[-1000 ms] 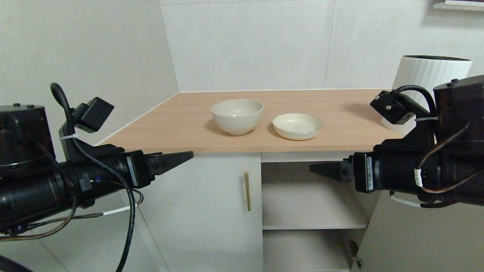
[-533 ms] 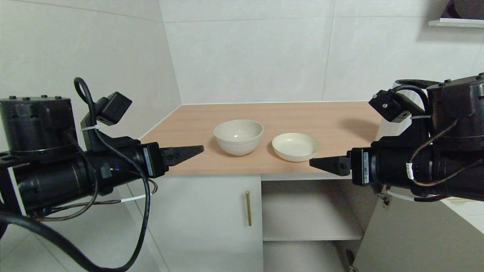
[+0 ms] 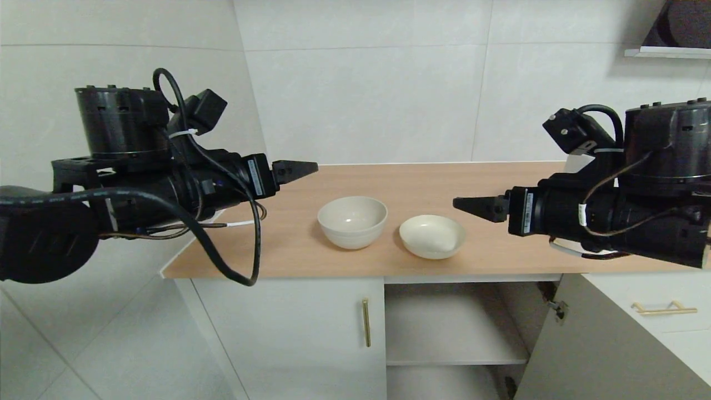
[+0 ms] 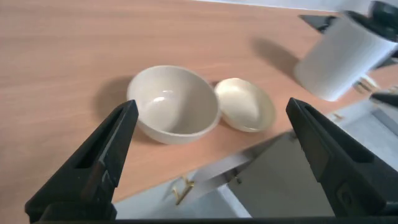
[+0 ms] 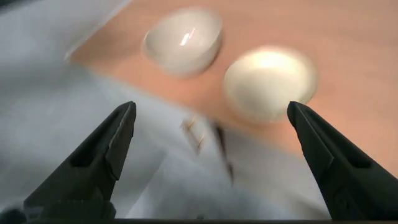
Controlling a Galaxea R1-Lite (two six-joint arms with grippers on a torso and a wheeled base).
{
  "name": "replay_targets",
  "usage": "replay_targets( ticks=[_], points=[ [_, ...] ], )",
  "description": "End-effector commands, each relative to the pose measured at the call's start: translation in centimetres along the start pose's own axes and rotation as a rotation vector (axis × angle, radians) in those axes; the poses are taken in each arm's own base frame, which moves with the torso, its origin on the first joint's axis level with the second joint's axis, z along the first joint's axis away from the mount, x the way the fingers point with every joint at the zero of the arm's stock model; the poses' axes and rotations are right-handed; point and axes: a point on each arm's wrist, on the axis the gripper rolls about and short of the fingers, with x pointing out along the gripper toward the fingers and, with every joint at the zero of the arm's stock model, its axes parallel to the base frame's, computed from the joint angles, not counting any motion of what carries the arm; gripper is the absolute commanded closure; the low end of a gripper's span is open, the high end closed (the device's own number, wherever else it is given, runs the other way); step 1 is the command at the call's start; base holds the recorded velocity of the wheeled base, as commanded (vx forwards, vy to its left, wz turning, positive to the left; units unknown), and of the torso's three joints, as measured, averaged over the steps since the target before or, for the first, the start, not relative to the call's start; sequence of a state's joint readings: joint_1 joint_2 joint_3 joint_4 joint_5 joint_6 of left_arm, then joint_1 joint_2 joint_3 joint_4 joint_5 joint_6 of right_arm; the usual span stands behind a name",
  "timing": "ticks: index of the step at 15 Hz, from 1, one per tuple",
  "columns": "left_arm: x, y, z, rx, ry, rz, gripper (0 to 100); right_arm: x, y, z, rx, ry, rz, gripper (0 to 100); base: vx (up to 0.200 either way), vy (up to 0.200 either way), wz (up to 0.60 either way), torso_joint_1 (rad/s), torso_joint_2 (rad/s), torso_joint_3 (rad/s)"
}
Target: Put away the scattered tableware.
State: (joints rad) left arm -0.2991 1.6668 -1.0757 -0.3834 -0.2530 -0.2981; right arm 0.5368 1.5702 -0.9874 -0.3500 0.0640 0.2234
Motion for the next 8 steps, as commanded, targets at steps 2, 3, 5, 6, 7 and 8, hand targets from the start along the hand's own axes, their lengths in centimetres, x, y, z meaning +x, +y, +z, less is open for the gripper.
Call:
replay_targets(
  ticks=[2,3,5,6,7,8],
  points=[
    [1.7,0.7,-0.9,-0.042,0.096,0.034,0,3.4,-0.8,-0.5,0.034,0.068,-0.13,0,0.0,0.0,0.0,0.0,0.0,0.0],
    [1.9,0.8,-0.8,-0.097,0.143,0.052,0,3.9,-0.6,-0.2,0.073,0.095,-0.169,0,0.0,0.0,0.0,0.0,0.0,0.0],
    [2.8,0.7,0.2,-0.263,0.205,0.09,0,4.3,-0.6,0.3,0.131,0.13,-0.193,0,0.0,0.0,0.0,0.0,0.0,0.0],
    [3.4,0.8,0.4,-0.33,0.229,0.109,0,4.7,-0.7,0.2,0.132,0.137,-0.202,0,0.0,0.0,0.0,0.0,0.0,0.0],
    [4.1,1.0,0.5,-0.382,0.258,0.131,0,5.3,-1.0,-0.1,0.132,0.146,-0.222,0,0.0,0.0,0.0,0.0,0.0,0.0],
    [4.9,1.3,0.3,-0.396,0.267,0.156,0,6.2,-1.3,-0.5,0.128,0.153,-0.257,0,0.0,0.0,0.0,0.0,0.0,0.0]
  ],
)
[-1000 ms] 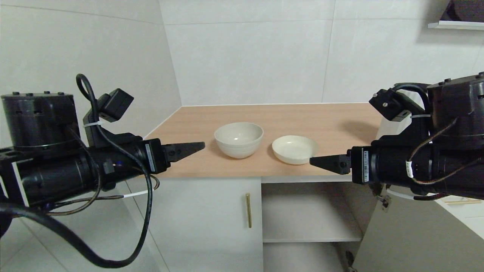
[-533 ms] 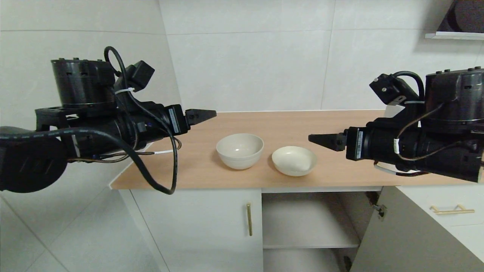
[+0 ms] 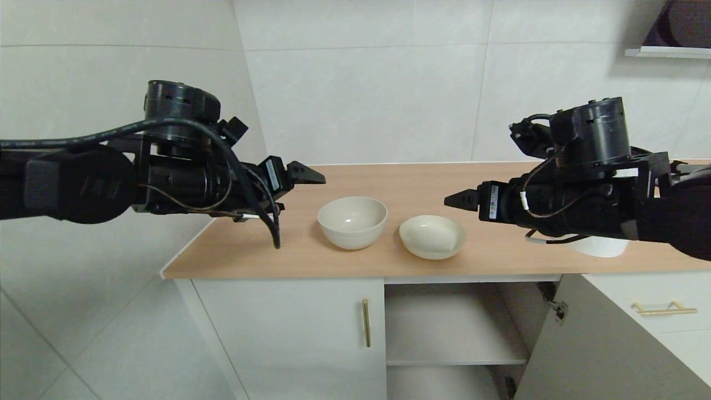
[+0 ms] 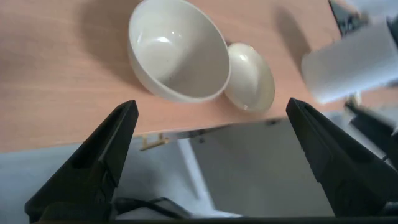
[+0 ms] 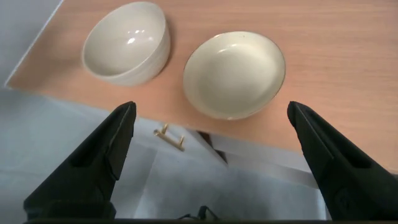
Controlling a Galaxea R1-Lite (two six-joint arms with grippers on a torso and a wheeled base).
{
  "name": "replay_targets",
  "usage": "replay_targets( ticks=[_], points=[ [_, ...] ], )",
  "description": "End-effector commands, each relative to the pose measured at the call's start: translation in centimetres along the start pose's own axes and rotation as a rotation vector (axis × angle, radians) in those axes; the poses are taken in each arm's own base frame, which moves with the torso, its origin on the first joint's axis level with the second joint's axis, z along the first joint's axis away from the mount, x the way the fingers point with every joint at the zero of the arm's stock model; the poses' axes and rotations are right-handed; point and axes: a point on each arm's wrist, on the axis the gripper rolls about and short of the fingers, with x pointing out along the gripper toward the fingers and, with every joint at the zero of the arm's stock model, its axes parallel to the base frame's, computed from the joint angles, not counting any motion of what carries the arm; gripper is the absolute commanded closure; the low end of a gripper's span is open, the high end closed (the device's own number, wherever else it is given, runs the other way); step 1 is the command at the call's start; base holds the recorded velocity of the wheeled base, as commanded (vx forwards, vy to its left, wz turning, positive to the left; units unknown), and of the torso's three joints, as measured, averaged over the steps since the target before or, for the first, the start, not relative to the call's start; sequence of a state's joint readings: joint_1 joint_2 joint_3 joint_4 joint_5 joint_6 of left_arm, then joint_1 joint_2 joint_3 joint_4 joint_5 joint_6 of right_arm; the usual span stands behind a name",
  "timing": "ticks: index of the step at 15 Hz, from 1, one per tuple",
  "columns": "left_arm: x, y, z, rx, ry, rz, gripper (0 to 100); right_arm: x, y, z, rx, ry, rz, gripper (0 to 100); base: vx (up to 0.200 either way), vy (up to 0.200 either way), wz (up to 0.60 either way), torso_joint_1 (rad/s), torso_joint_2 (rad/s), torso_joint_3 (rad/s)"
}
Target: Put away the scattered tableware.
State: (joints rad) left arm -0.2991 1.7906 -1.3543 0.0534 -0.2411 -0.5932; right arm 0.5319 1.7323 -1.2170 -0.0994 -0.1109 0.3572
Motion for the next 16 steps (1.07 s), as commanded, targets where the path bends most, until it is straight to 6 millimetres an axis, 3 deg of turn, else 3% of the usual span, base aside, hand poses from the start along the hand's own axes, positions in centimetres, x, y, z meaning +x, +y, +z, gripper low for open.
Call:
replay_targets(
  ticks=[1,4,10,16],
  points=[
    [2.9,0.8,0.3,-0.039,0.009,0.072,0,2.7,-0.2,-0.8,-0.005,0.02,-0.077,0,0.0,0.0,0.0,0.0,0.0,0.0],
    [5.2,1.3,0.1,-0.031,-0.042,0.196,0,3.8,-0.4,-1.0,-0.007,0.011,-0.144,0,0.0,0.0,0.0,0.0,0.0,0.0],
    [6.6,1.6,-0.5,-0.028,-0.017,0.209,0,3.6,-0.5,-1.1,-0.008,0.015,-0.143,0,0.0,0.0,0.0,0.0,0.0,0.0],
    [10.5,2.6,-3.2,-0.019,0.082,0.247,0,3.6,-0.5,-1.2,-0.009,0.019,-0.143,0,0.0,0.0,0.0,0.0,0.0,0.0]
  ],
)
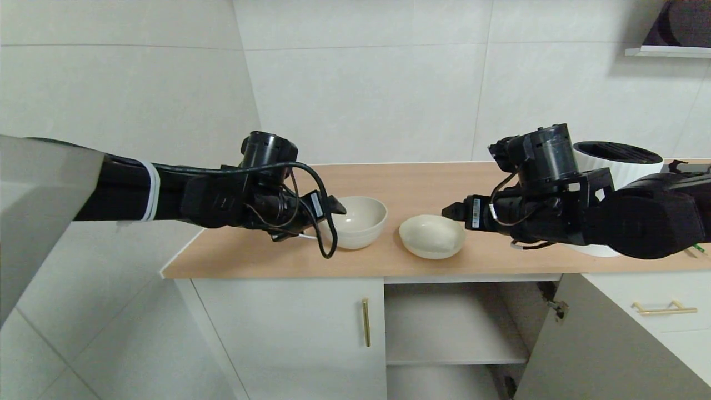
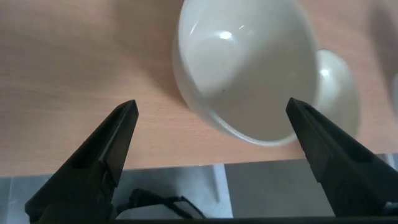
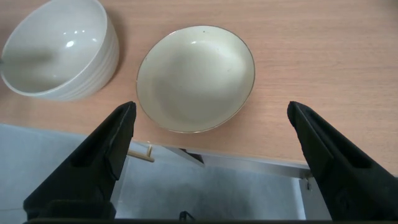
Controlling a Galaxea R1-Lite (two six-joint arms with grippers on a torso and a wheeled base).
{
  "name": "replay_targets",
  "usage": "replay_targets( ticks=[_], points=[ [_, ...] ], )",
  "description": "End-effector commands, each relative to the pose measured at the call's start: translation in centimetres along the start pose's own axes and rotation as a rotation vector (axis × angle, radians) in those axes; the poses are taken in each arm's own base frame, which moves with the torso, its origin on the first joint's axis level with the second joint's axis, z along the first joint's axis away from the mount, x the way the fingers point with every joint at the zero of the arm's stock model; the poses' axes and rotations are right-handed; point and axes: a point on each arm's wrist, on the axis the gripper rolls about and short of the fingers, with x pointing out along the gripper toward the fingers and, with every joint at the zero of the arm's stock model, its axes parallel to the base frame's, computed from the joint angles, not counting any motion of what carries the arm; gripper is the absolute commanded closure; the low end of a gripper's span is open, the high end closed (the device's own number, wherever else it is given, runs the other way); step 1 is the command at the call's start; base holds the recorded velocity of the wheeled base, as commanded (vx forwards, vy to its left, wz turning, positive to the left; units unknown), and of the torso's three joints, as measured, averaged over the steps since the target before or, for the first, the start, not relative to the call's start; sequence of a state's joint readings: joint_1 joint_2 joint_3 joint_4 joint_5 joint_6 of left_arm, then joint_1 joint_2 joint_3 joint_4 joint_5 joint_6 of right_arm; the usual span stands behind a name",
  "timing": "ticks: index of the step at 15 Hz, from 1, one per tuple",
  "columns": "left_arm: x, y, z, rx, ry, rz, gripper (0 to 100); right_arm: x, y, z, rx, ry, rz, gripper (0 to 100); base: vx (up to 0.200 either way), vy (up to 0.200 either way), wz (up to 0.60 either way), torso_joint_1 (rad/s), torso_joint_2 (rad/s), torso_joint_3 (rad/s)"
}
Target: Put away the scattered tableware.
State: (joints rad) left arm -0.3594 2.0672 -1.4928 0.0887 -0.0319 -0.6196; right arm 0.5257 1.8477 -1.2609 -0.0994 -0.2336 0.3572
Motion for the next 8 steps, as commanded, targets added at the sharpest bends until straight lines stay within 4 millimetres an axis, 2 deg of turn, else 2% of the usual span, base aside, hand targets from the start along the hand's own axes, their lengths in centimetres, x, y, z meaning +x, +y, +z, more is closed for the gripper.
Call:
replay_targets(
  ticks=[1,4,5,8],
  points=[
    [1.86,0.44,-0.71,-0.001,0.031,0.021,0,-0.07,0.0,0.01,0.0,-0.001,0.0,0,0.0,0.0,0.0,0.0,0.0,0.0],
    [2.67,0.66,-0.8,-0.002,0.03,0.039,0,-0.12,-0.01,0.01,0.0,-0.001,0.0,0,0.0,0.0,0.0,0.0,0.0,0.0],
    [2.46,0.54,-0.57,-0.002,0.011,0.048,100,-0.11,-0.03,-0.03,0.0,0.0,-0.001,0,0.0,0.0,0.0,0.0,0.0,0.0],
    [1.69,0.25,-0.14,-0.004,-0.017,0.049,100,-0.11,-0.03,-0.03,-0.002,0.0,-0.001,0,0.0,0.0,0.0,0.0,0.0,0.0]
  ],
)
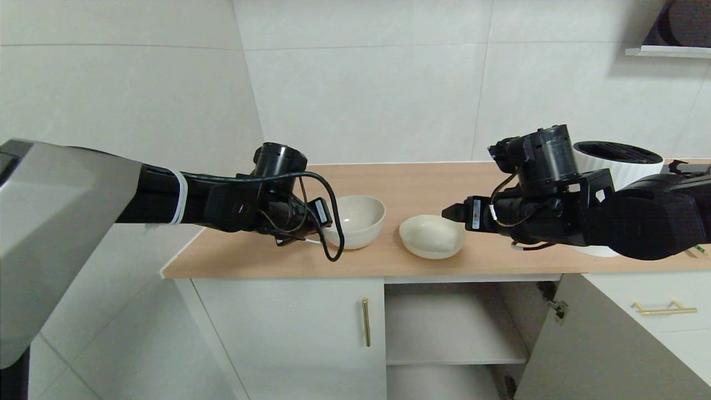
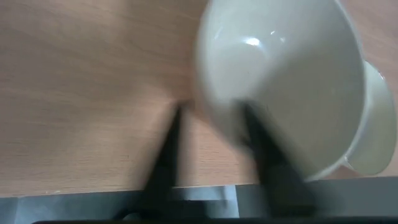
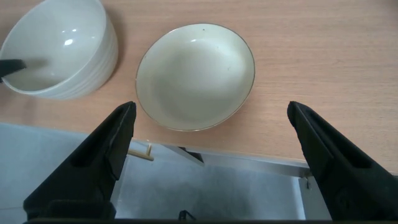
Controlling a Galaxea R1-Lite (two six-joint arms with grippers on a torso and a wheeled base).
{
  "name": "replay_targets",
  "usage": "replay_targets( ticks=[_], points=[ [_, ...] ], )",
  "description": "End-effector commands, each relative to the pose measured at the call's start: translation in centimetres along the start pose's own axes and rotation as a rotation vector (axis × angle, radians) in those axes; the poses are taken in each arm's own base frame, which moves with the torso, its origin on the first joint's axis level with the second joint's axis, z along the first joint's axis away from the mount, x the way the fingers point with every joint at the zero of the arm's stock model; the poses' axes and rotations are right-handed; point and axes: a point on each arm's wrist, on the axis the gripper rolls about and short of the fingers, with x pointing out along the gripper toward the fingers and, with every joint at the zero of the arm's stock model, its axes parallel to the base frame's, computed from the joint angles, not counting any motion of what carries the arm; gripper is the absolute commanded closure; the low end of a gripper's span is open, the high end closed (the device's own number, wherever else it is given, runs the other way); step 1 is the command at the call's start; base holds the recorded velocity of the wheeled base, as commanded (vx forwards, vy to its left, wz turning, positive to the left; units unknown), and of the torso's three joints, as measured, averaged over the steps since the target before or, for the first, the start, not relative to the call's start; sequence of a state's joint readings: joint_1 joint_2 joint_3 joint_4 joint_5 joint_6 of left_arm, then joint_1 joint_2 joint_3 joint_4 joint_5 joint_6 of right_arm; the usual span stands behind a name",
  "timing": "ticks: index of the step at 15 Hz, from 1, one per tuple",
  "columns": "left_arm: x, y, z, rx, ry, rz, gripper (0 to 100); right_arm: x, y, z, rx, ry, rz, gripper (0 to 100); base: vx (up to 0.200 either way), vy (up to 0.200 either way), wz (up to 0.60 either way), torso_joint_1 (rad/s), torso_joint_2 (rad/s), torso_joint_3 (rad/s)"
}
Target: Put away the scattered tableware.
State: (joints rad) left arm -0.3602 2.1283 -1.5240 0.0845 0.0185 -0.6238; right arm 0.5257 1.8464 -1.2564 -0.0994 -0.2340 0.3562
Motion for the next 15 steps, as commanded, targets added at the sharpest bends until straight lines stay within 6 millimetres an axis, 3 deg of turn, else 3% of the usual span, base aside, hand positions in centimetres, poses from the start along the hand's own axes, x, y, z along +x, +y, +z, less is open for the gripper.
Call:
replay_targets(
  ticks=[1,6,10,13,15],
  points=[
    [-0.4,-0.1,0.2,-0.001,-0.009,-0.007,100,-0.1,0.0,0.1,0.0,-0.003,0.001,0,0.0,0.0,0.0,0.0,0.0,0.0],
    [-1.8,-0.5,0.7,-0.006,-0.032,-0.024,100,0.9,-0.2,0.3,0.007,-0.003,-0.019,0,0.0,0.0,0.0,0.0,0.0,0.0],
    [-4.4,-0.6,0.5,0.005,0.003,-0.099,100,6.4,-0.2,-1.8,-0.008,0.021,-0.192,0,0.0,0.0,0.0,0.0,0.0,0.0],
    [-4.9,-0.6,0.5,0.007,0.014,-0.12,100,8.6,-1.4,-2.8,-0.008,0.051,-0.238,0,0.0,0.0,0.0,0.0,0.0,0.0],
    [-4.9,-0.5,0.4,0.008,0.016,-0.117,100,9.0,-1.5,-3.1,-0.01,0.06,-0.246,0,0.0,0.0,0.0,0.0,0.0,0.0]
  ],
)
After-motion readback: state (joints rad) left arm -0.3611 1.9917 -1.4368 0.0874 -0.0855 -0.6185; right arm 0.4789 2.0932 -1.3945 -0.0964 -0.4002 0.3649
